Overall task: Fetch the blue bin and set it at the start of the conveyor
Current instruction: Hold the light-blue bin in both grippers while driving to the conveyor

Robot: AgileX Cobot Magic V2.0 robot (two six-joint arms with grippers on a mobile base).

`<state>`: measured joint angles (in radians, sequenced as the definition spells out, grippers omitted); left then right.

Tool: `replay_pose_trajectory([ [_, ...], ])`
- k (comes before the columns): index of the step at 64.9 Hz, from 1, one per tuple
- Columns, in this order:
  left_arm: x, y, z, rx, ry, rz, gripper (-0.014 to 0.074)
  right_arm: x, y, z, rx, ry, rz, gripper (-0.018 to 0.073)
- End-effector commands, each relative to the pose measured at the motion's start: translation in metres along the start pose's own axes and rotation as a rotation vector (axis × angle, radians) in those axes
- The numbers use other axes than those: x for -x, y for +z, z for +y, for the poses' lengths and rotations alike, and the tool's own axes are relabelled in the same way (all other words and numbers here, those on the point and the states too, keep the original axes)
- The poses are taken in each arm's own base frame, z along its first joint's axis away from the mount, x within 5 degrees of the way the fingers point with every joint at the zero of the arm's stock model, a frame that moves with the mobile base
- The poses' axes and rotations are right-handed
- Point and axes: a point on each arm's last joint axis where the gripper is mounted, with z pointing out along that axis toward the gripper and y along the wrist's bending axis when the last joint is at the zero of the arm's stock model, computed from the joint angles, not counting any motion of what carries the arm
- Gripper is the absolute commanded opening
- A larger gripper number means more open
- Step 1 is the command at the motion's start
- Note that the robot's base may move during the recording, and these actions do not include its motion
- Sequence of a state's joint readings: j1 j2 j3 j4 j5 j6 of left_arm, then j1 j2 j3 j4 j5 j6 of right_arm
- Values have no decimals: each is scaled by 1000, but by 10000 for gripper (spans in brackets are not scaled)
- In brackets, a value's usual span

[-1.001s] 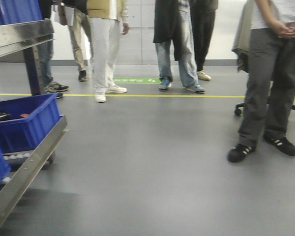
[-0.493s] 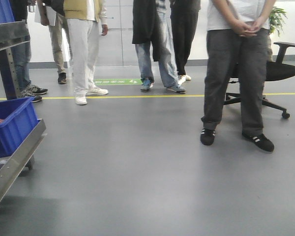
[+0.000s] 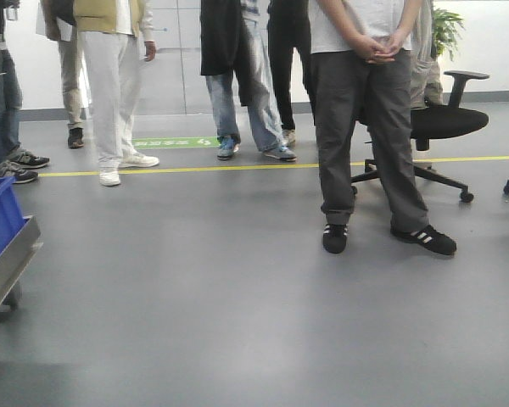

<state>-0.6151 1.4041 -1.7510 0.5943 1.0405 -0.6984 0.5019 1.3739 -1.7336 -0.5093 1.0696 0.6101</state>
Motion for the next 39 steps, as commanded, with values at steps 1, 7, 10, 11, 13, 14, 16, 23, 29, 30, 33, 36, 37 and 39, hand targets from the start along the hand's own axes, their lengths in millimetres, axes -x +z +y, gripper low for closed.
replay_pose_trajectory([
  [1,8,-8,-1,-29,2,-65,-111,7,-7,-2,9,-11,-53,-165],
  [7,8,-8,-1,-29,2,-65,-111,7,-7,-2,9,-11,-53,-165],
  [10,8,-8,-1,-29,2,-65,-111,7,-7,-2,9,-11,-53,-165],
  [11,8,-8,-1,-29,2,-65,-111,7,-7,-2,9,-11,-53,-165],
  [13,8,-8,-1,-29,2,-65,-111,7,-7,-2,9,-11,-53,-165],
  [14,8,-8,-1,-29,2,-65,-111,7,-7,-2,9,-11,-53,-165],
  [16,8,-8,-1,-29,2,-65,-111,7,-7,-2,9,-11,-53,-165],
  [23,8,-8,-1,-29,2,-65,-111,7,-7,-2,9,-11,-53,-165],
  [29,8,-8,-1,-29,2,-65,-111,7,-7,-2,9,-11,-53,-165],
  [30,8,-8,-1,-29,2,-65,-111,7,-7,-2,9,-11,-53,-165],
  [33,8,-8,-1,-29,2,-65,-111,7,-7,-2,9,-11,-53,-165],
  [36,8,-8,-1,-29,2,-65,-111,7,-7,-2,9,-11,-53,-165],
  [37,8,-8,-1,-29,2,-65,-111,7,-7,-2,9,-11,-53,-165],
  [39,8,-8,-1,-29,2,-65,-111,7,-7,-2,9,-11,-53,-165],
])
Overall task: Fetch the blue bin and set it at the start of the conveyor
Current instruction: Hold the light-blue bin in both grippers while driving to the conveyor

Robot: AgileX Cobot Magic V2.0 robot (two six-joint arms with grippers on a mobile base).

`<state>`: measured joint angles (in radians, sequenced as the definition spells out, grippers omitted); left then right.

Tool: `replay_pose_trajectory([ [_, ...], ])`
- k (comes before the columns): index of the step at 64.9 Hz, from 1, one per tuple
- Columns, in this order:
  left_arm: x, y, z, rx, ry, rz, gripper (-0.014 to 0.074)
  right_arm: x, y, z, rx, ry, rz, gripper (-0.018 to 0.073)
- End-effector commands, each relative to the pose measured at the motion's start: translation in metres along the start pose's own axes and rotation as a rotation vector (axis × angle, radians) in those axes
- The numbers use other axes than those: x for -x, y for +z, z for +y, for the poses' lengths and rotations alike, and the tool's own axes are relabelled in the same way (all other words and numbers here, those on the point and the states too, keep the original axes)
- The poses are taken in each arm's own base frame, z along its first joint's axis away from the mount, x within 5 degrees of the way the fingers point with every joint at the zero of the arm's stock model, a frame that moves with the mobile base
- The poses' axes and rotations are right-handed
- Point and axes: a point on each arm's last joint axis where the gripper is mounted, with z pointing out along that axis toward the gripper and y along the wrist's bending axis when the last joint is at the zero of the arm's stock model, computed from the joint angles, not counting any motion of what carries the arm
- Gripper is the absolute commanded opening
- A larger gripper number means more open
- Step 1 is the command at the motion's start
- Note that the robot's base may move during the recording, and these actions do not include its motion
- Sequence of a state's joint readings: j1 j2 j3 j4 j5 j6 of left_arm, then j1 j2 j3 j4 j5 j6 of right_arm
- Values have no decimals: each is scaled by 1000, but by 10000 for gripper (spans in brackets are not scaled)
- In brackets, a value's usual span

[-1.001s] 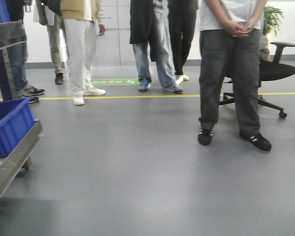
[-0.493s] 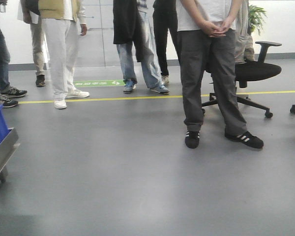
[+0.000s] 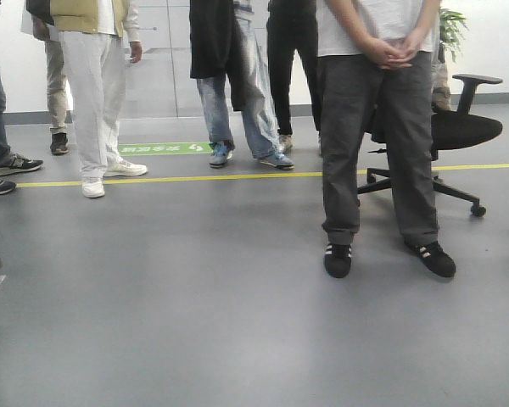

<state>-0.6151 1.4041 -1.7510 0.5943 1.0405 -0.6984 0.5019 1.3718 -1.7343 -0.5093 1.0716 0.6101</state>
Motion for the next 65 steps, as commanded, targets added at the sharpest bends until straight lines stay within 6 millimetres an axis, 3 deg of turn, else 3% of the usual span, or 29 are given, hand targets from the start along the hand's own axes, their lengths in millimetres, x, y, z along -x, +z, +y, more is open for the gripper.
replay_pose_trajectory([
  [1,8,-8,-1,-29,2,-65,-111,6,-6,-1,9,-12,-53,-165],
  [65,11,-8,-2,-35,11,-94,-111,6,-4,-1,8,-14,-49,-165],
])
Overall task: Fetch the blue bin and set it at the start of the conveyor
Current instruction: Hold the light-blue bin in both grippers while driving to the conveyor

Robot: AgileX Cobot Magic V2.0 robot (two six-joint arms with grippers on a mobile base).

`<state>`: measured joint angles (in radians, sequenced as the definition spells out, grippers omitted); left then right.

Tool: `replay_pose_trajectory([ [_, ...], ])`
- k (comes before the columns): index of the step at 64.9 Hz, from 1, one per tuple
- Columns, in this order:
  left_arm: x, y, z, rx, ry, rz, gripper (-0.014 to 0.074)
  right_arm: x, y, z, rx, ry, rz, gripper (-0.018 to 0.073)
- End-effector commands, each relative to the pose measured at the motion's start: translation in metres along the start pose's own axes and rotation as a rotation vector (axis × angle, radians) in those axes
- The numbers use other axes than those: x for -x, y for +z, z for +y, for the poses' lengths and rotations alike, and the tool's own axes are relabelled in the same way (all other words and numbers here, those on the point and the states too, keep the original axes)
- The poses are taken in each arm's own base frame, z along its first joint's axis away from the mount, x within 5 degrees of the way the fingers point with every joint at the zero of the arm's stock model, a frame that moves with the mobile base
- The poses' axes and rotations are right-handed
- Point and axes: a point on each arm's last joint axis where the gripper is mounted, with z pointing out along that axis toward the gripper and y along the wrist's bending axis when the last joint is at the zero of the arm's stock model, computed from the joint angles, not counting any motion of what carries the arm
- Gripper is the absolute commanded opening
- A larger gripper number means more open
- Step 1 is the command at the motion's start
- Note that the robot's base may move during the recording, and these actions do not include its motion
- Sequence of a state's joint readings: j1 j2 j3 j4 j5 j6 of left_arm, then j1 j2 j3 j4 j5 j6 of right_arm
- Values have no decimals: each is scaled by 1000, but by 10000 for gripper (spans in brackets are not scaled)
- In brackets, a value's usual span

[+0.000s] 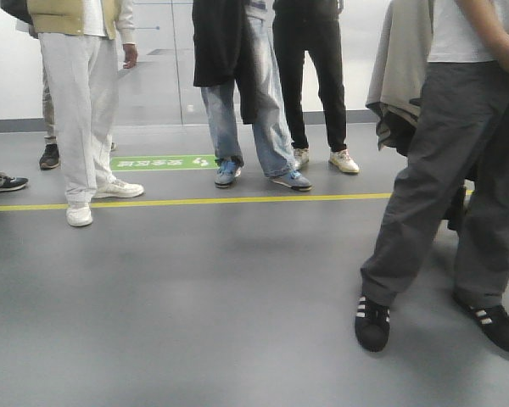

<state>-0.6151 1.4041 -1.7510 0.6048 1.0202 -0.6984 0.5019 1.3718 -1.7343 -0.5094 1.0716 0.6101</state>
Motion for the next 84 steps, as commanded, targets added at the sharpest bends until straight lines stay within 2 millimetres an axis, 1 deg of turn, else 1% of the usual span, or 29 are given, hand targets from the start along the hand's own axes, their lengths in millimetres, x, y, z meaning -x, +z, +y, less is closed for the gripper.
replay_pose_trajectory([
  [1,9,-8,-1,-27,7,-75,-111,6,-4,-1,8,-14,-49,-165],
  [84,10,-8,1,-10,21,-89,-111,6,-4,-1,7,-15,-50,-165],
])
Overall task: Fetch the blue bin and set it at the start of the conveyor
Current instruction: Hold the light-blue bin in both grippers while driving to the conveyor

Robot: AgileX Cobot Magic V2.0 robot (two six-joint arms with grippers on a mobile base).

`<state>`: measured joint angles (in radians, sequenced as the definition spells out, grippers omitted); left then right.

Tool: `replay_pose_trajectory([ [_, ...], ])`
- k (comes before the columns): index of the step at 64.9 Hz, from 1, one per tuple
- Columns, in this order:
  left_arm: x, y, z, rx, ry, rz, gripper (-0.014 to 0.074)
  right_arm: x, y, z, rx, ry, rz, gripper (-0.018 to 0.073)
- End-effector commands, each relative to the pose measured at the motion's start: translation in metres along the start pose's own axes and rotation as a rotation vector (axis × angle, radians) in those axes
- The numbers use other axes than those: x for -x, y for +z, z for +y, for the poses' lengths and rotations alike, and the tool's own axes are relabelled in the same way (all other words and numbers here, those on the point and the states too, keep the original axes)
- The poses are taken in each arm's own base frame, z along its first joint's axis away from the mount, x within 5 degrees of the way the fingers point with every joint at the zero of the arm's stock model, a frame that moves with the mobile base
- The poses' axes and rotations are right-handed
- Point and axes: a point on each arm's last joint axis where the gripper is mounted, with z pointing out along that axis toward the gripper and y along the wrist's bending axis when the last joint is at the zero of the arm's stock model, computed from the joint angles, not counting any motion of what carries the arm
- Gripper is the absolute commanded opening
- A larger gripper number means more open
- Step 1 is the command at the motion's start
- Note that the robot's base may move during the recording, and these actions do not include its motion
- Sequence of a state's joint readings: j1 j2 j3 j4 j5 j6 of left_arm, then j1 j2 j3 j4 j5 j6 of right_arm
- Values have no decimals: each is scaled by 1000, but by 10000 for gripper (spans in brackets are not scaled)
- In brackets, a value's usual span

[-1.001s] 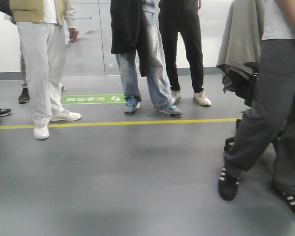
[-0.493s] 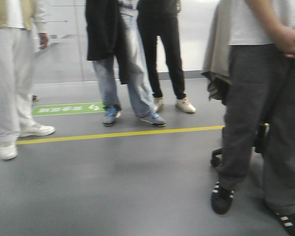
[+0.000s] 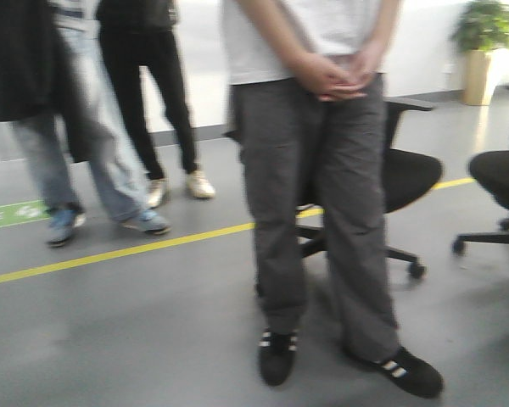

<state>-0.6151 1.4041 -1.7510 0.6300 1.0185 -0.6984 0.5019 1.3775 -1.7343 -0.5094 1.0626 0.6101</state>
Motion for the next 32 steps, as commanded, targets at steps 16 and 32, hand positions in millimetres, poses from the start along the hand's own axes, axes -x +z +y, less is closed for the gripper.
replay_pose_trajectory([
  [16,9,-8,0,-22,9,-76,-111,6,-7,-2,3,-13,-48,-165],
  [32,9,-8,0,-22,9,-76,-111,6,-7,-2,3,-13,-48,-165],
])
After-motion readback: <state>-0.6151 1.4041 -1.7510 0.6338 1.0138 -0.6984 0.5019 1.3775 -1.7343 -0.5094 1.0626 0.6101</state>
